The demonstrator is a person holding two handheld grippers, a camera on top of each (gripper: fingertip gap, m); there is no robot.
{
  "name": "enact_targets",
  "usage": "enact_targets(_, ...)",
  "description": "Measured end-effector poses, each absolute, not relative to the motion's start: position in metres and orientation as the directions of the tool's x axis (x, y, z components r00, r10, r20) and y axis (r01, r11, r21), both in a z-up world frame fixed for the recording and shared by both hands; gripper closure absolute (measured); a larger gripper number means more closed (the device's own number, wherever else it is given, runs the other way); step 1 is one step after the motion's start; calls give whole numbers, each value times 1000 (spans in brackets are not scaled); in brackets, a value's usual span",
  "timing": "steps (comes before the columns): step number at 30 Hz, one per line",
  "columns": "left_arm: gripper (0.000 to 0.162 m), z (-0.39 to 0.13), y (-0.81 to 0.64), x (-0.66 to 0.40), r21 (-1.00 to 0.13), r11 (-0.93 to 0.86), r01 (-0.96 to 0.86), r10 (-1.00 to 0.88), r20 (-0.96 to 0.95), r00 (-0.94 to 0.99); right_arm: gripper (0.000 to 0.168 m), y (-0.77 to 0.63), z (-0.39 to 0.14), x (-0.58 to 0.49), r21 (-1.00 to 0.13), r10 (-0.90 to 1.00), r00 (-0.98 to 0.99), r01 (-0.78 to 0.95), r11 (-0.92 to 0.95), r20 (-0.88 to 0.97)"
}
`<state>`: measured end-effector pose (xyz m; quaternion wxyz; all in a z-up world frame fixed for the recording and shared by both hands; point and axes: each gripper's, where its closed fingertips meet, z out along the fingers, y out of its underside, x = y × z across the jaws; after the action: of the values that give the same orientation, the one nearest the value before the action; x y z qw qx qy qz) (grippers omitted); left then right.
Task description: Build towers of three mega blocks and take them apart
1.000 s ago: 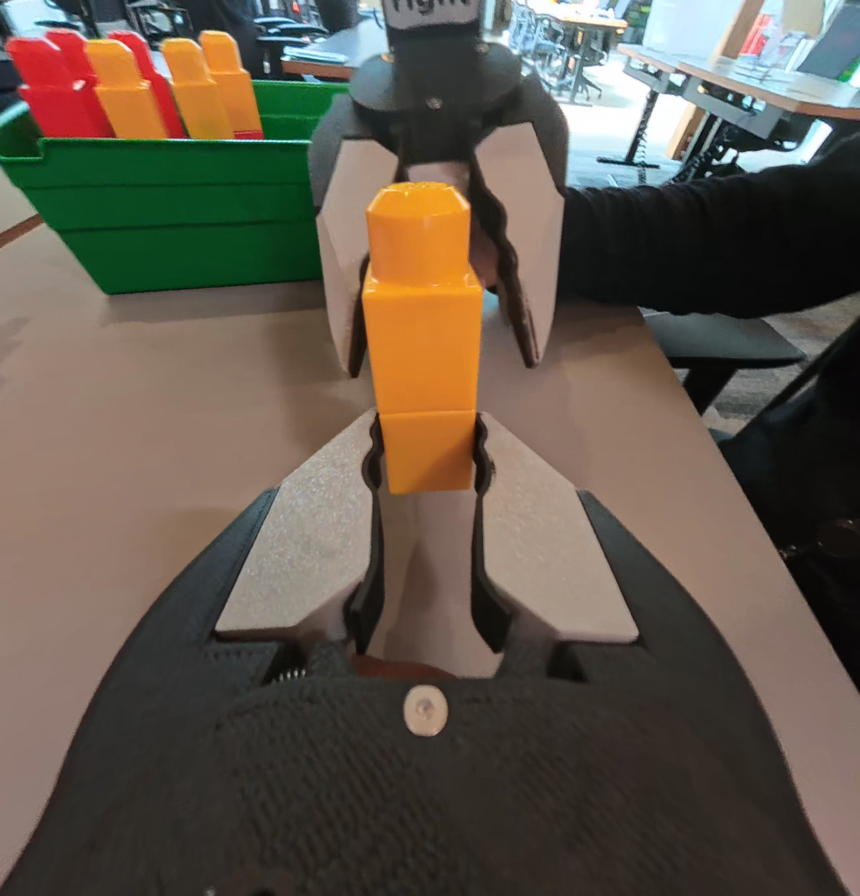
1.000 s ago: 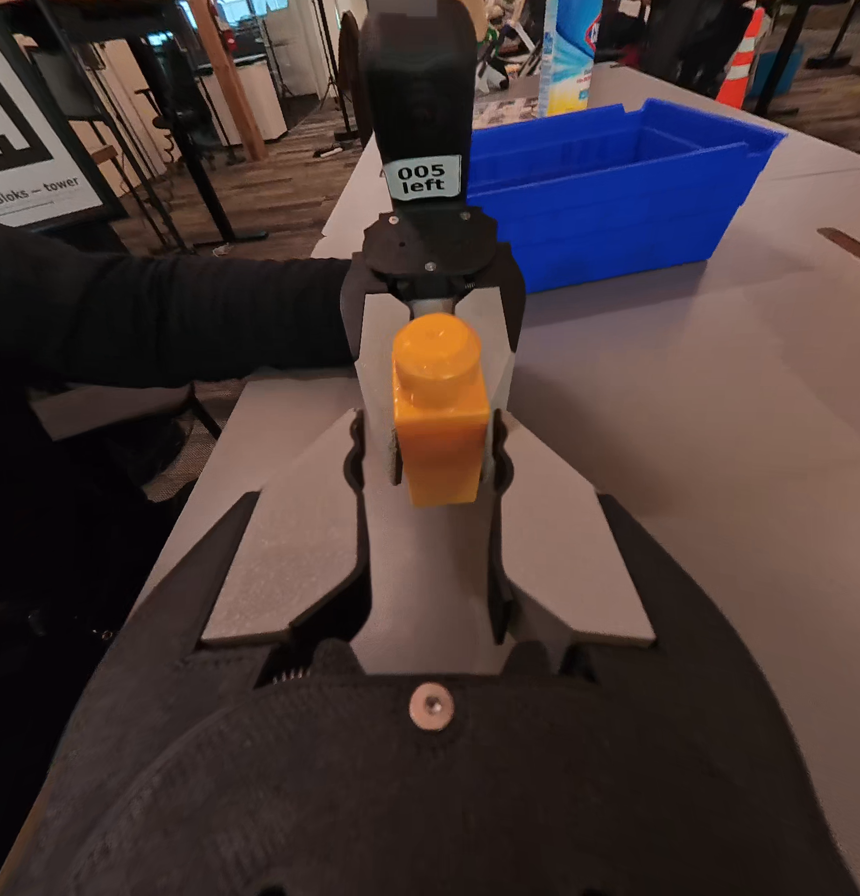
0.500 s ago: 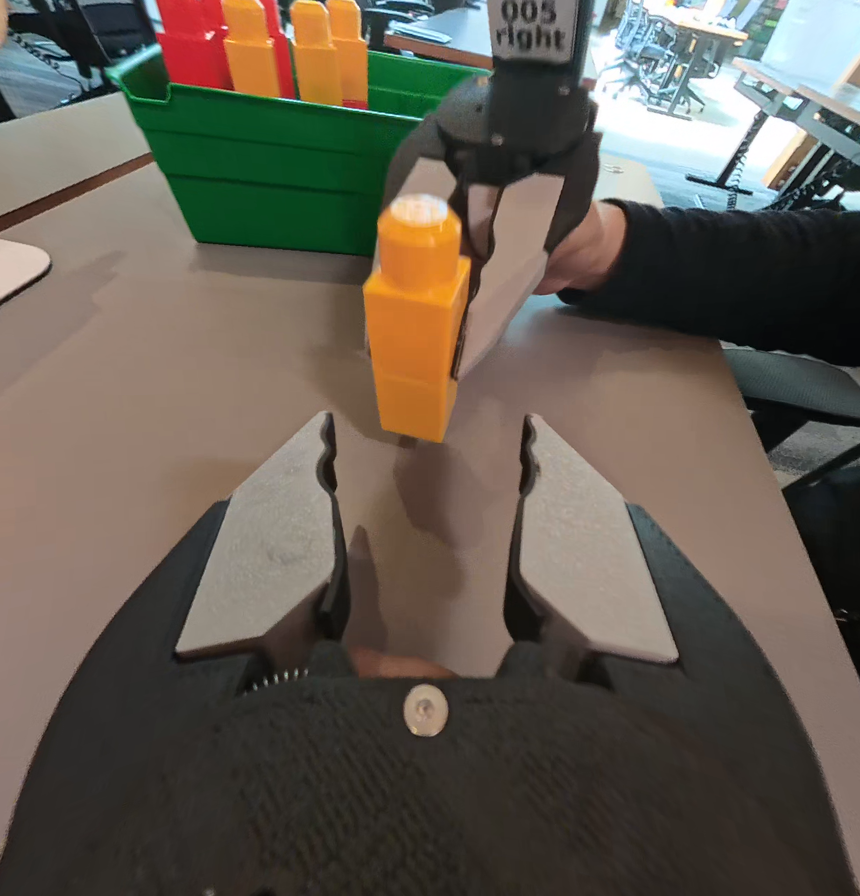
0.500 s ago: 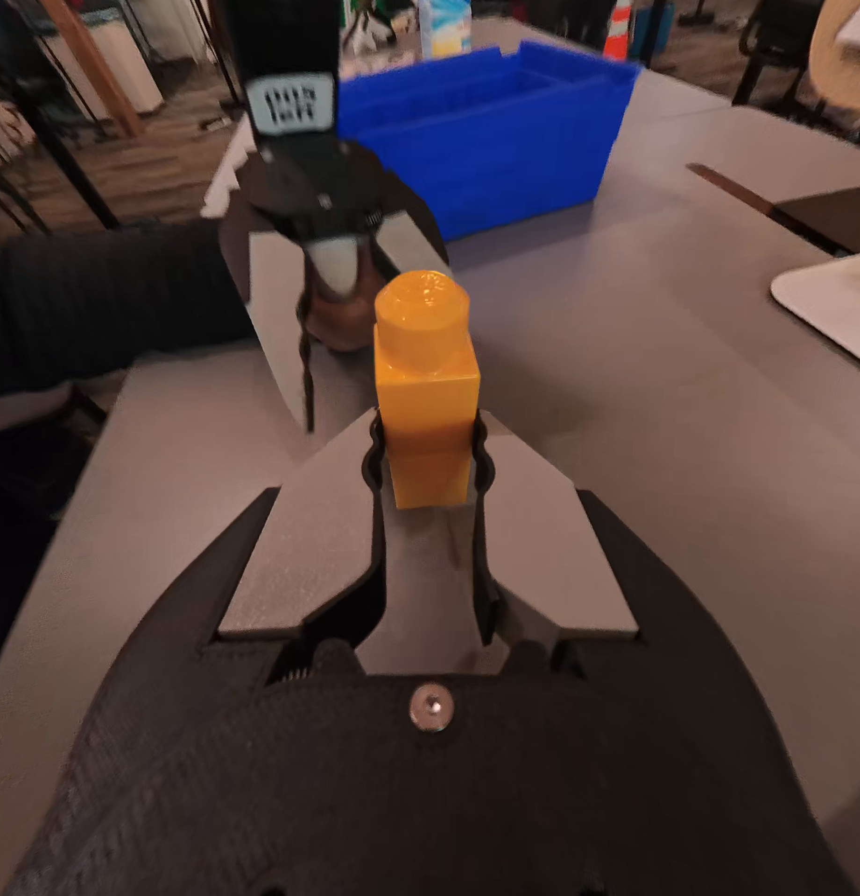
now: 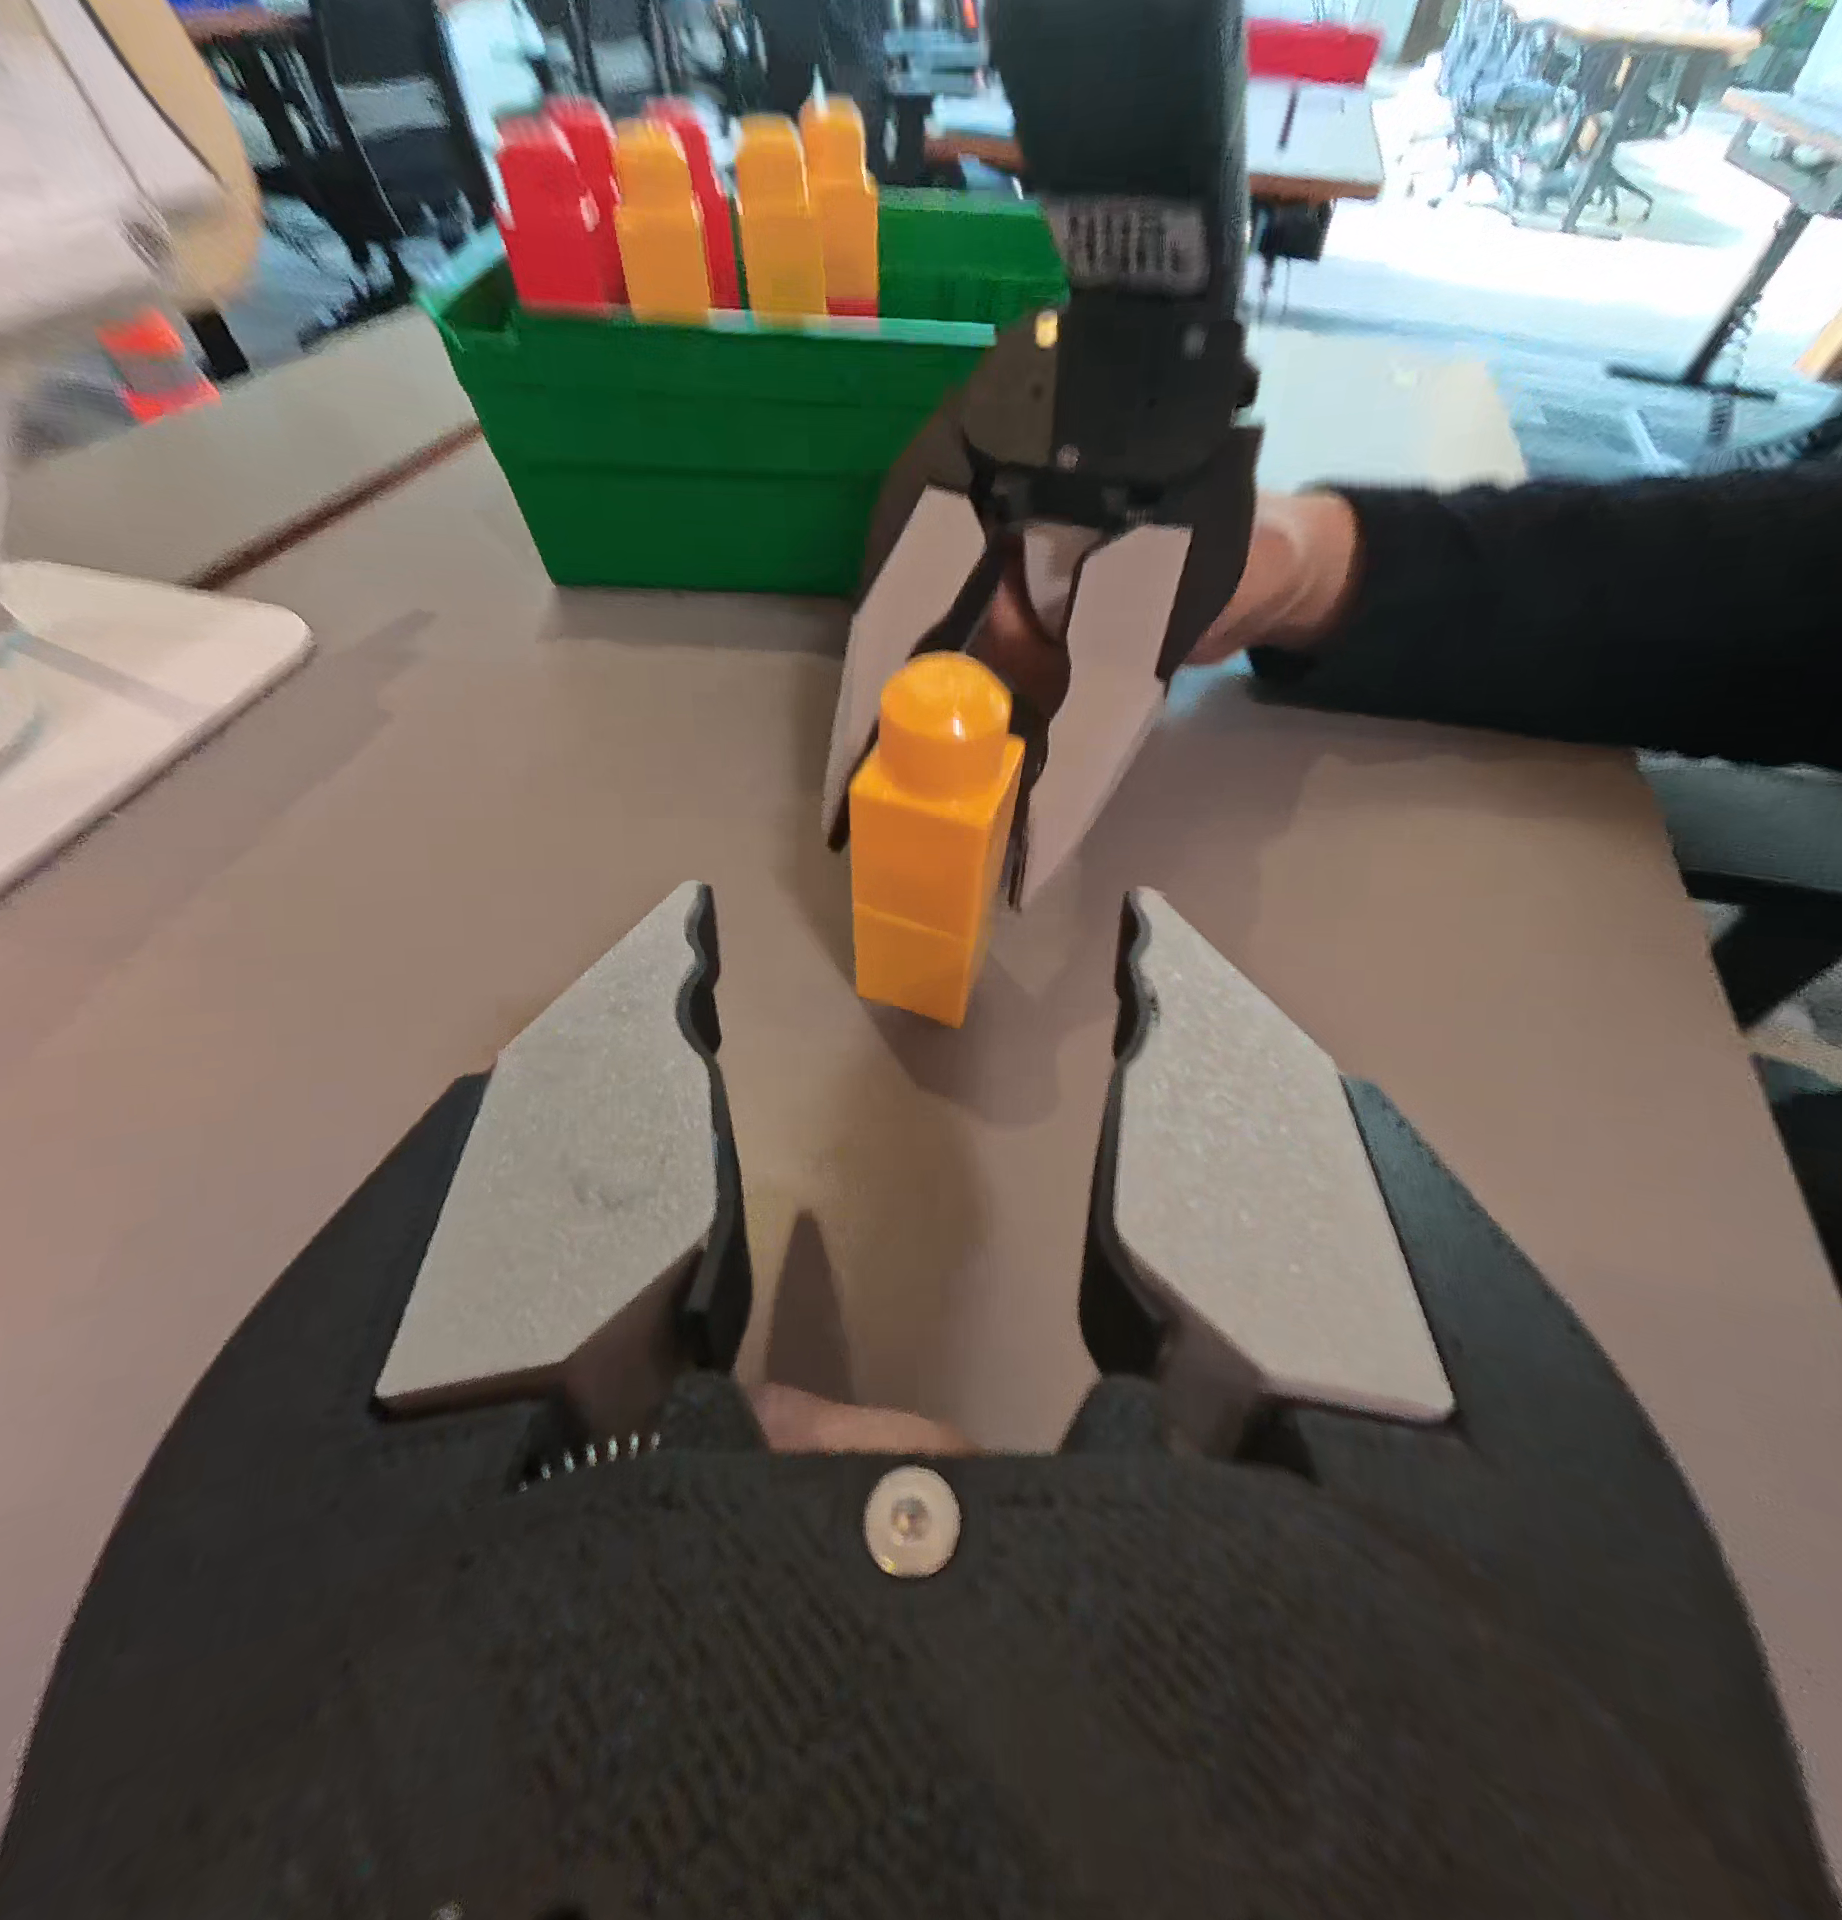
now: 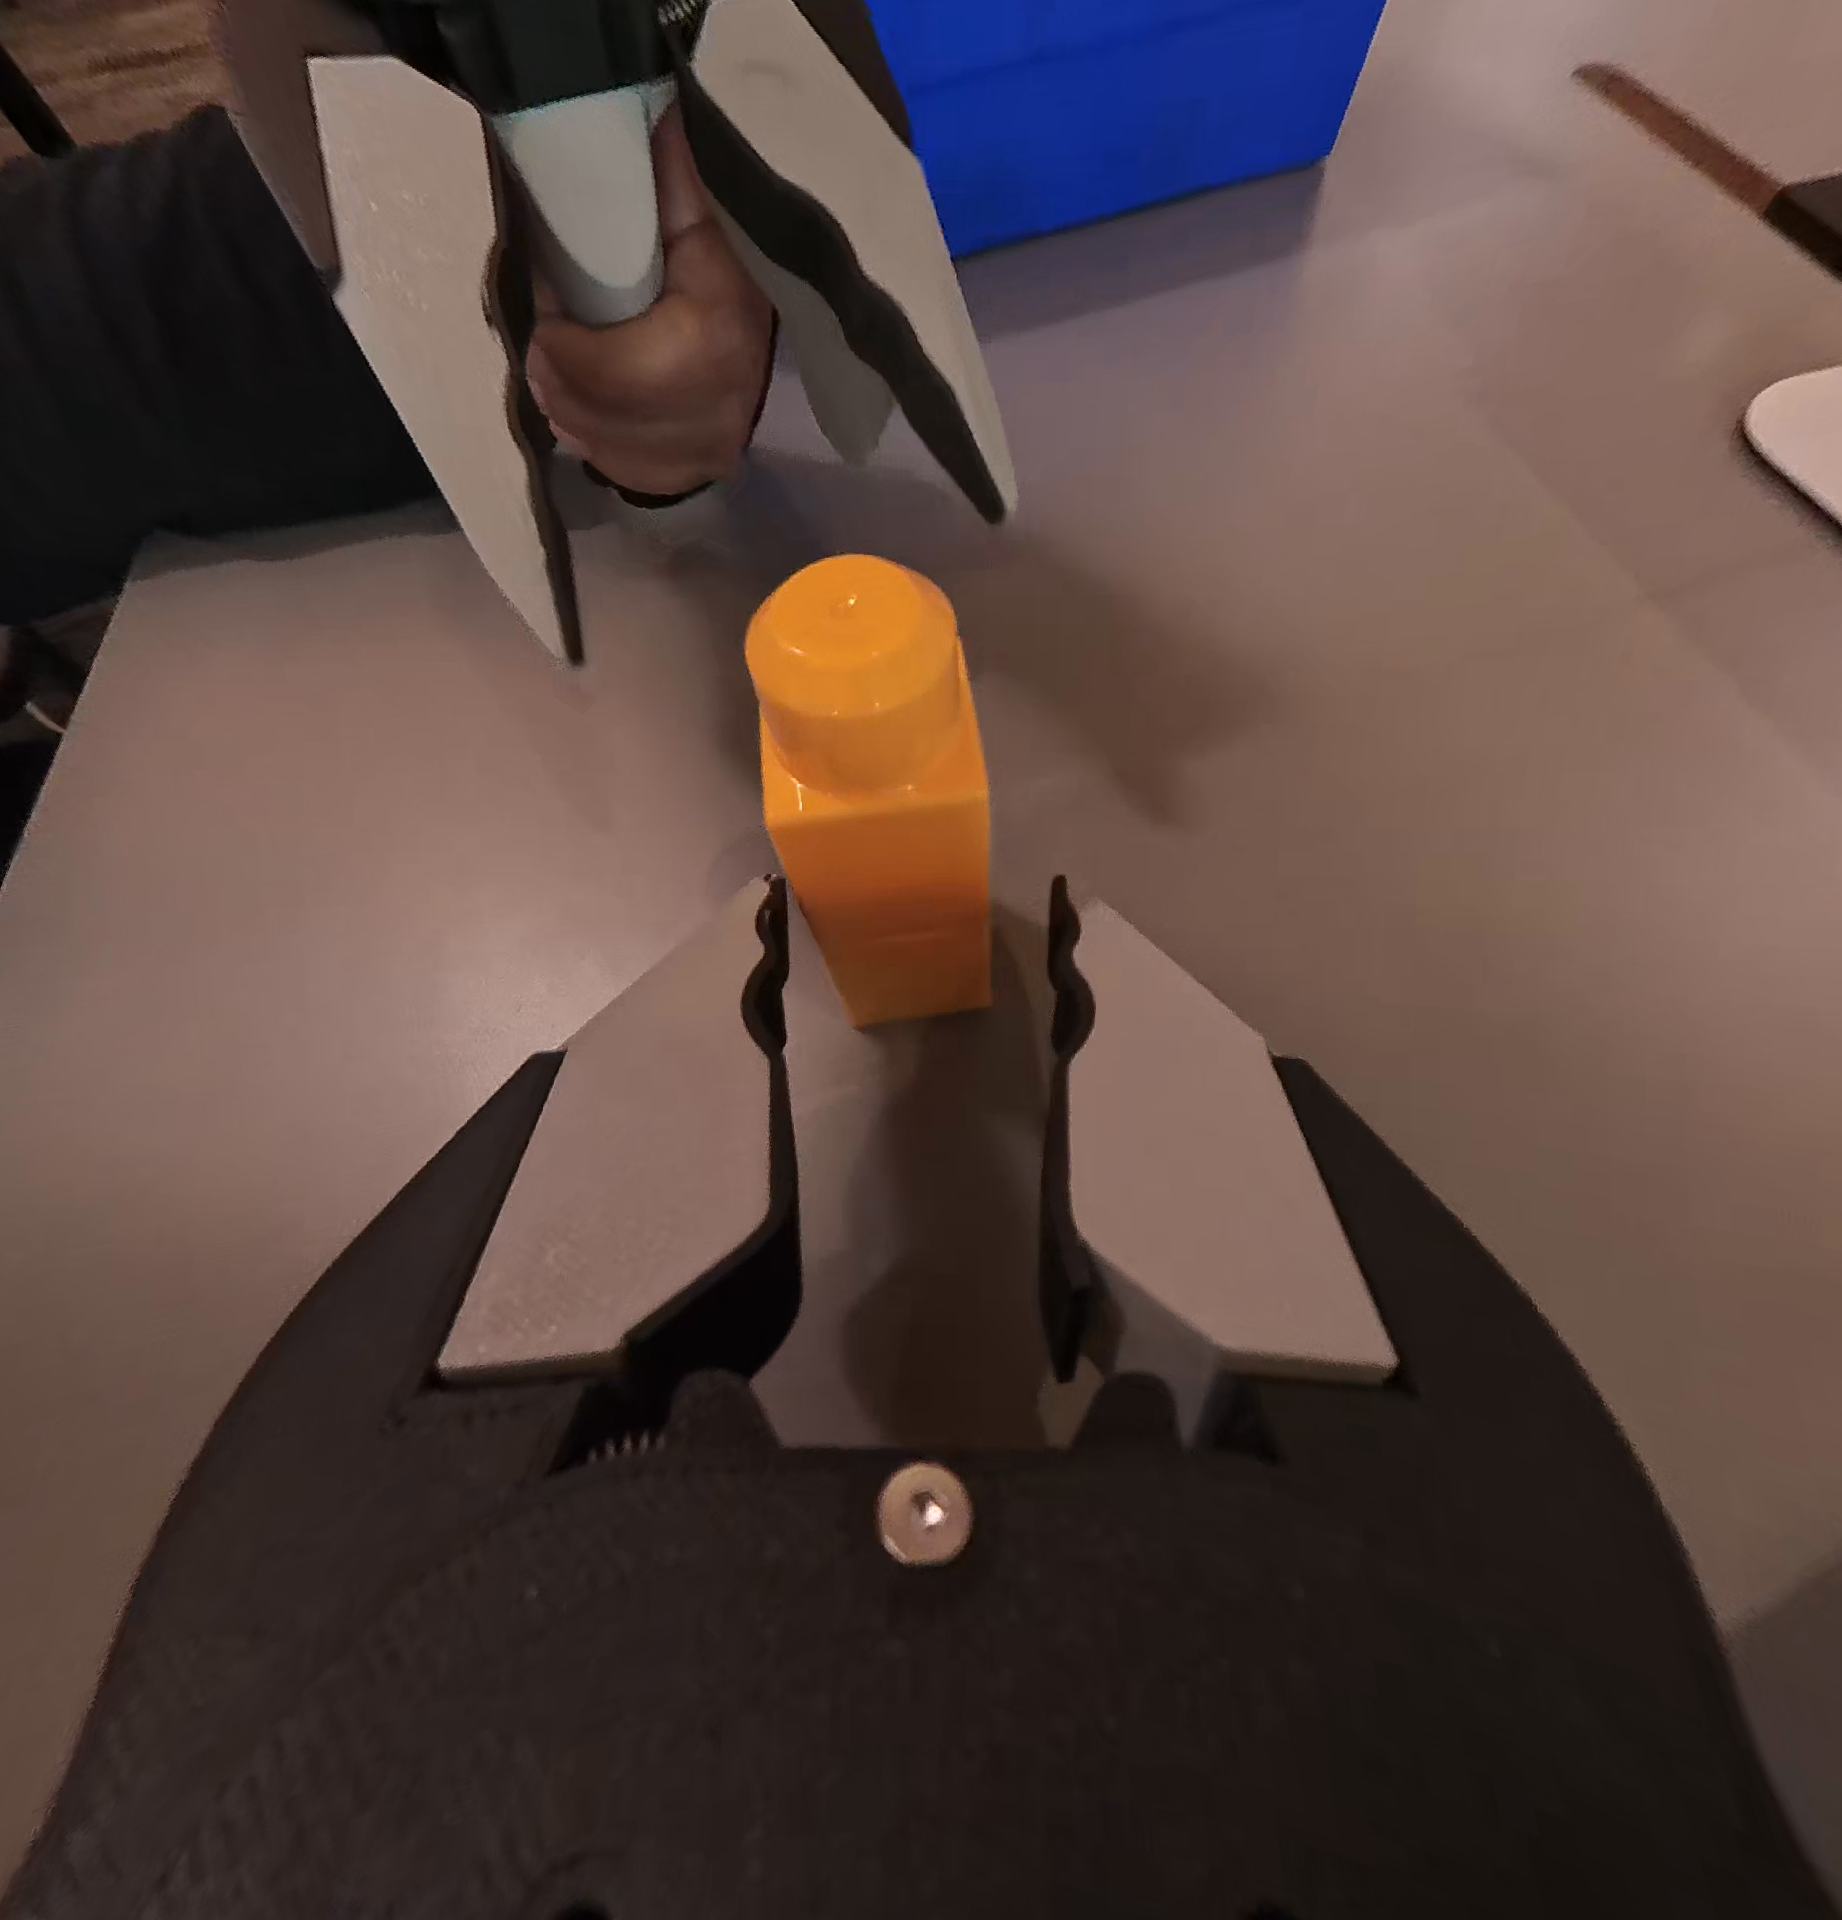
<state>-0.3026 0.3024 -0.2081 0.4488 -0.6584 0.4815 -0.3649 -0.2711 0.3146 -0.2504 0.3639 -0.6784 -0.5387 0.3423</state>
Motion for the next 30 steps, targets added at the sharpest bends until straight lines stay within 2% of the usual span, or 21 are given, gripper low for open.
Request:
enact_targets(2, 87, -178, 305, -310, -970, -94, -225, -945, 16, 327, 119, 316, -245, -270, -881, 979, 189, 447, -152, -73)
enact_targets(5, 94, -120, 318, -353, -998, -29, -60, -846, -7, 533, 119, 321, -233, -266, -917, 974, 223, 375, -134, -51)
enact_targets(8, 112, -71, 337, -441, -997, 46, 55, -625, 14, 781, 118, 327, -227, -265, -932, 967, 254, 341, -118, -29)
enact_targets(10, 116, -65, 355, -512, -996, -7, 92, -435, 86, 896, 118, 330, -225, -265, -937, 963, 269, 331, -112, -20)
enact_targets(14, 105, -123, 385, -609, -949, -314, 24, -195, 89, 977, 118, 331, -226, -267, -934, 965, 261, 334, -125, -36)
enact_targets(17, 83, -196, 393, -619, -797, -603, -48, -209, 99, 973, 118, 333, -226, -268, -933, 963, 266, 333, -136, -46)
enact_targets(19, 80, -229, 391, -603, -684, -727, -55, -245, 184, 952, 118, 334, -227, -268, -933, 962, 268, 331, -144, -53)
enact_targets(20, 98, -239, 391, -594, -653, -754, -67, -265, 209, 942, 118, 334, -226, -268, -933, 961, 270, 329, -146, -56)
enact_targets(21, 104, -246, 393, -590, -635, -769, -82, -268, 203, 942, 118, 334, -226, -268, -933, 961, 271, 327, -148, -57)
enact_targets(23, 105, -255, 396, -589, -596, -797, -100, -253, 178, 951, 118, 334, -226, -267, -934, 960, 273, 325, -145, -54)
enact_targets(25, 96, -255, 399, -593, -600, -789, -135, -260, 127, 957, 119, 334, -226, -267, -935, 960, 277, 326, -139, -46)
enact_targets(28, 99, -256, 393, -590, -569, -811, -132, -269, 162, 949, 119, 332, -225, -268, -937, 961, 274, 324, -131, -40)
enact_targets(30, 90, -257, 388, -597, -548, -826, -131, -254, 155, 955, 120, 330, -225, -269, -937, 962, 272, 326, -126, -35)
